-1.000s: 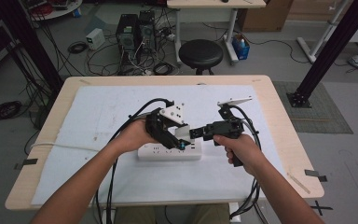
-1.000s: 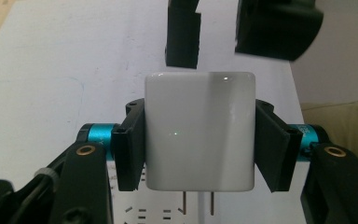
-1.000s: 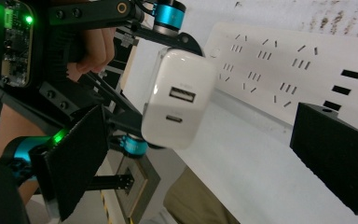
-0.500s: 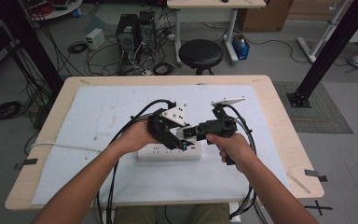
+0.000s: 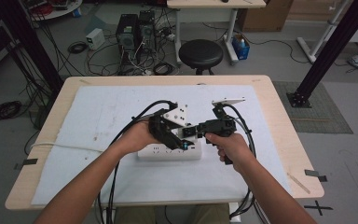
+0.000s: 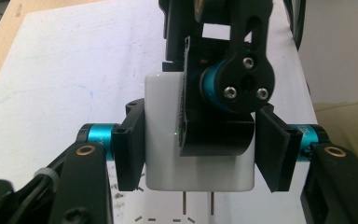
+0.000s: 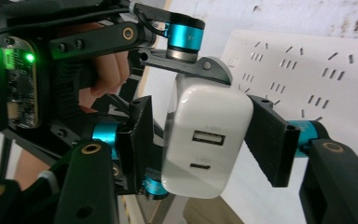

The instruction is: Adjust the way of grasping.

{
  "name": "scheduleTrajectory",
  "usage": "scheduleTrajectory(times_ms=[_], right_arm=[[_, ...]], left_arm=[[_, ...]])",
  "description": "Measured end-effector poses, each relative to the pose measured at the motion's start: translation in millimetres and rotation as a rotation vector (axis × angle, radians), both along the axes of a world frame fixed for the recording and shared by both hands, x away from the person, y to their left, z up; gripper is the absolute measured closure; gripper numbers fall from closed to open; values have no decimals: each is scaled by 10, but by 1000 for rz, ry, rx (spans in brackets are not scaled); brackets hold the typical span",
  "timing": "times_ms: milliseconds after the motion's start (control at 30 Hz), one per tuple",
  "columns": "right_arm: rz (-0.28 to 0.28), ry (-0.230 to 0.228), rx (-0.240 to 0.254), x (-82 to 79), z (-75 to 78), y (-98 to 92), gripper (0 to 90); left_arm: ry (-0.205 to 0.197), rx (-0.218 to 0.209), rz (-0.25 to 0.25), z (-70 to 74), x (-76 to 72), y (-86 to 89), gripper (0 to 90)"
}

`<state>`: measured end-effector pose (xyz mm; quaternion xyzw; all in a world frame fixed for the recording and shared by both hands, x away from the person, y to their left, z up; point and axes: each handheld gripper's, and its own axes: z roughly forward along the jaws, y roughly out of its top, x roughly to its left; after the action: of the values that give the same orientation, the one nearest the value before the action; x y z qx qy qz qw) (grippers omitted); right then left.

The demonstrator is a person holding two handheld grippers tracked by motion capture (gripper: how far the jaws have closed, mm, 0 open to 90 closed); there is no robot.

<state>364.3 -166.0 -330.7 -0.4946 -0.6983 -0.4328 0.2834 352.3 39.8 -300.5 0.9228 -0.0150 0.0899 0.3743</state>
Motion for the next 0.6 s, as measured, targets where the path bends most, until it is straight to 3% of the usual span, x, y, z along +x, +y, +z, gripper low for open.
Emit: scheduleTrajectory(times_ms=[333,400,600], right_arm=[[2,41,42,15,-47,-20,561],[-3,69,55,25,-64,-31,585],[0,64,71,35,-94,-41,606]], left_arm=[[-22,3,3,2,-12,-8,424],[-30,5,4,3,-18,-10,424],[-67,12,5,3,-31,-14,424]])
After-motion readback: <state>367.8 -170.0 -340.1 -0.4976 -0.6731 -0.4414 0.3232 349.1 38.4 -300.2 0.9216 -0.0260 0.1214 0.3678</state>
